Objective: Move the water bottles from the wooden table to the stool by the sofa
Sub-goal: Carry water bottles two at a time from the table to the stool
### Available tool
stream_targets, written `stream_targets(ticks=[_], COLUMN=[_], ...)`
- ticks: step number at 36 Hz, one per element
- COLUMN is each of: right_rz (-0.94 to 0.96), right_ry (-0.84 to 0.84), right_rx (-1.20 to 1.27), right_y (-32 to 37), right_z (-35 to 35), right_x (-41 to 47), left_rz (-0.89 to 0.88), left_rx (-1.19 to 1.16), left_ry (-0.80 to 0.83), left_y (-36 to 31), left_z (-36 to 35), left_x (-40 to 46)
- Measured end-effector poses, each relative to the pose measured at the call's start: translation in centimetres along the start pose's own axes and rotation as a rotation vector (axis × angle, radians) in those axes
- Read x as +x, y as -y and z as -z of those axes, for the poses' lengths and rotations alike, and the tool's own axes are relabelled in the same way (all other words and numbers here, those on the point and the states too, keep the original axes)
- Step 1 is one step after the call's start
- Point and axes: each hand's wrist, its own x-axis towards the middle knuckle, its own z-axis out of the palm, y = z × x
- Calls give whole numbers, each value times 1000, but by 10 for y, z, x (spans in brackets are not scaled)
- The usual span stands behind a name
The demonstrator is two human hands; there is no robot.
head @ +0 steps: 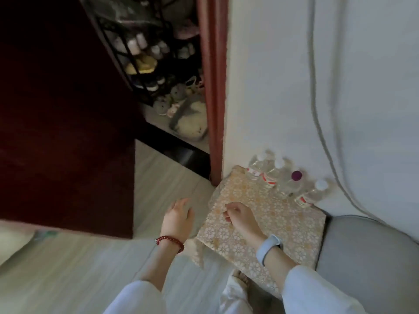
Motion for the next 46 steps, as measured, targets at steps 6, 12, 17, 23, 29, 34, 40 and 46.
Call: stream_targets(ticks=[6, 12, 17, 23, 29, 34, 40, 46], right_rz=[196, 226, 312, 576, 836, 1036, 1235, 1583], right_ry=[281, 574, 880, 1132, 1332, 1453, 1535, 1655], right_rx=[-219, -445, -710, -982, -1163, -1310, -1382, -1435], right_y=[44, 35, 18, -2, -31, -54, -65, -109], right_z=[-169, -359, -512, -664, -792, -906, -1045, -1148], right_x=[-71, -179, -285, -394, -477, -533, -617, -722], left_rz=[267, 533, 784, 1021, 1190, 1289, 1400, 1570], left_rx=[-102, -262, -299, -328, -365, -386, -390, -335], left_ry=[-356, -605, -772, -984, -1114, -1172, -1279, -1393], left_y=[140, 297, 411, 499, 569, 647, 737, 795], left_z=[130, 216, 265, 309, 335, 377, 453, 490], left_x=[-99, -262, -408, -535, -617, -665, -723, -809])
